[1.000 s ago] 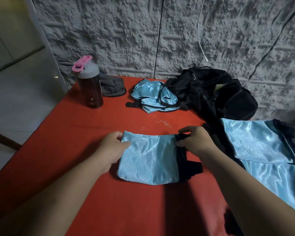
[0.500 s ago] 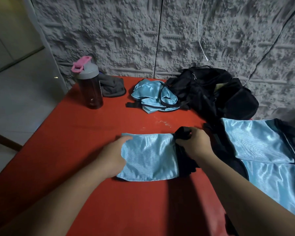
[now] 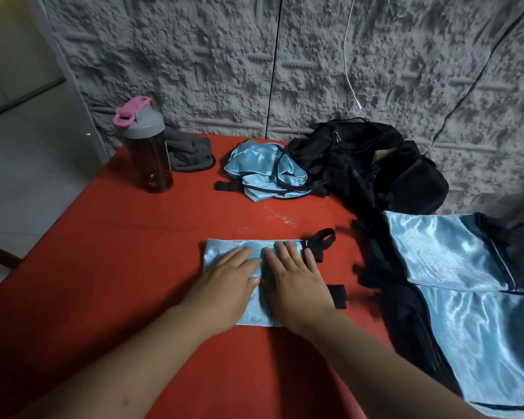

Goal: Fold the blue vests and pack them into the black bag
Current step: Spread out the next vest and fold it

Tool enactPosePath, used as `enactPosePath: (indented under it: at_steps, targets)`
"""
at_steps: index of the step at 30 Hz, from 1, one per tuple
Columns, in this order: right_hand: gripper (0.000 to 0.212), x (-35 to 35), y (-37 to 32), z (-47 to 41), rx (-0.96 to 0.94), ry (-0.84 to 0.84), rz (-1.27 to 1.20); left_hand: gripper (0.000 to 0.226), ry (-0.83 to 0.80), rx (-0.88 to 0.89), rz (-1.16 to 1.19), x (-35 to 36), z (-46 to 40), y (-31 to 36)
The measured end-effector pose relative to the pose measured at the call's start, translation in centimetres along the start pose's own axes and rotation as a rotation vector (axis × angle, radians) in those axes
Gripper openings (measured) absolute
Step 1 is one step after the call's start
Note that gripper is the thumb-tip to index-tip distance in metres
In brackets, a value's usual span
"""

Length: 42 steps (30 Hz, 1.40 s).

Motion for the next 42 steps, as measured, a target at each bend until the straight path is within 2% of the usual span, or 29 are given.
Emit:
enactPosePath:
  at_steps: [3,5,8,14,16,20,23,28,31,34,36,39,42]
  targets:
    - [0.067,0.5,0.3,0.4,0.011,-0.006,0.042,0.084,-0.155,-0.091,-0.108,1.3,0.9,-1.5]
    - [0.067,0.4,0.3,0.6,0.039,-0.05,0.046,0.086,-0.252,-0.175,-0.221,1.9,1.8,-2.7]
    - [0.068,0.1,0.5,0.8,0.1,-0.069,0.033,0.082,-0.261,-0.321,-0.275,1.3,2.3,-4.1]
    - [0.083,-0.3,0.9,0.8,0.213,-0.053,-0.006,0.116,-0.293,-0.494,-0.309,-0.2,2.7,-5.8]
    - [0.091,-0.3,1.2,0.5,0.239,-0.061,-0.018,0.12,-0.294,-0.514,-0.299,-0.3,2.8,-6.1]
    - [0.102,-1.1,1.7,-0.3,0.226,-0.046,-0.017,0.122,-0.286,-0.515,-0.279,-0.3,3.0,-6.1]
    - [0.102,-1.4,2.1,-1.0,0.196,-0.019,0.0,0.123,-0.284,-0.514,-0.277,-0.2,2.9,-6.1]
    - [0.106,-0.5,3.2,-1.3,0.249,-0.045,-0.016,0.118,-0.263,-0.503,-0.279,-0.2,2.9,-6.1]
    - [0.102,-0.3,3.2,-1.3,0.255,-0.05,-0.045,0.116,-0.243,-0.507,-0.286,-0.1,2.9,-6.2]
    - [0.093,-0.9,3.3,-1.7,0.275,-0.106,-0.162,0.124,-0.237,-0.552,-0.28,-0.5,2.7,-6.6]
    - [0.083,-2.8,3.2,-2.0,0.251,-0.052,-0.214,0.121,-0.206,-0.569,-0.274,-1.1,2.2,-6.7]
    - [0.069,-4.7,1.9,-1.7,0.136,0.033,-0.181,0.093,-0.072,-0.427,-0.314,-1.9,0.7,-5.1]
    - [0.065,-2.5,0.9,-0.3,0.079,-0.046,-0.094,0.079,-0.065,-0.17,-0.284,-0.5,0.2,-1.9]
Point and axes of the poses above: each hand's wrist, its own z-axis away from the middle knuckle, its own x-axis out of the palm, y = z × x, the point moved 8 cm from there along -z, towards the middle knuckle, and after that the axes turned 8 degrees about y, right-handed, at the moved point
